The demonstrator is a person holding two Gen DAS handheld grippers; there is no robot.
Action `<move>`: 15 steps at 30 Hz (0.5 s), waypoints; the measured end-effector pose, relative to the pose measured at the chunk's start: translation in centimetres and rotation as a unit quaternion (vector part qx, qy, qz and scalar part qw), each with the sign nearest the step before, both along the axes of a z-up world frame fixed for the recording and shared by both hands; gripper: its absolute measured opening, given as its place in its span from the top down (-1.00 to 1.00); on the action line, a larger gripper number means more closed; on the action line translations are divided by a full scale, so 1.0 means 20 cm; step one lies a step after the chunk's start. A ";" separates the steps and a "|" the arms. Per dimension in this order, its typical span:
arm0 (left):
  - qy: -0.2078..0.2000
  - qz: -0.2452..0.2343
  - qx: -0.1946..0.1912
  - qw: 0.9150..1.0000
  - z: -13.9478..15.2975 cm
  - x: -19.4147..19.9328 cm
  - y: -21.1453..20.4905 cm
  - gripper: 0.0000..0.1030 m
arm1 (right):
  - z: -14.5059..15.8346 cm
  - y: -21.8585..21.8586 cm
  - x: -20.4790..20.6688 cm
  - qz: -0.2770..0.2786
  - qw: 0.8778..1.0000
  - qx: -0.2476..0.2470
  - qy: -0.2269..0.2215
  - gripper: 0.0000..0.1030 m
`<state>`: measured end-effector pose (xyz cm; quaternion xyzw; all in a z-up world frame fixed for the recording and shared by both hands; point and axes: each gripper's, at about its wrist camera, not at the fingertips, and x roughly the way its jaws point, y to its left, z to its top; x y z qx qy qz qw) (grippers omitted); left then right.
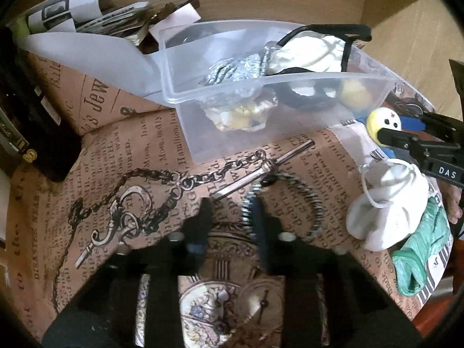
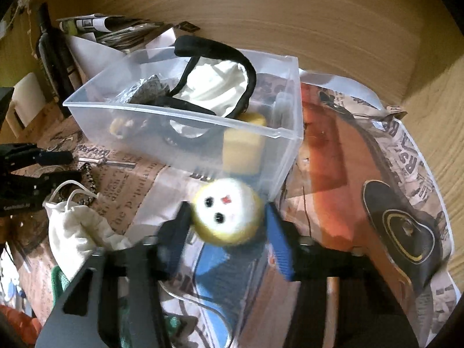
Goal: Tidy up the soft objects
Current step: 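Grasp the yellow face ball with the right tool while the left tool grasps the beaded bracelet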
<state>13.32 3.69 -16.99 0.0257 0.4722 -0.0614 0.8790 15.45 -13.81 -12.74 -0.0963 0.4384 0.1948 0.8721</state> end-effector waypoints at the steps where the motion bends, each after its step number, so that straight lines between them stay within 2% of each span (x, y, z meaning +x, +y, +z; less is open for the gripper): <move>1: -0.001 -0.004 0.002 1.000 0.00 -0.01 -0.01 0.81 | 0.00 0.00 -0.01 -0.001 1.000 0.002 -0.003 0.18; 2: -0.002 -0.006 0.004 1.000 0.00 -0.02 -0.02 0.89 | 0.01 -0.01 -0.01 -0.001 1.000 0.002 -0.004 0.19; 5: -0.005 -0.003 0.005 1.000 0.02 -0.03 -0.04 0.90 | 0.03 -0.02 -0.04 -0.005 1.000 0.007 -0.016 0.20; 9: -0.013 0.007 -0.015 1.000 0.08 -0.05 0.00 0.90 | 0.09 -0.02 -0.07 -0.009 0.999 0.016 -0.033 0.20; 15: -0.053 0.014 -0.028 0.998 0.25 -0.12 0.04 0.90 | 0.20 -0.04 -0.08 -0.004 0.998 0.026 -0.066 0.20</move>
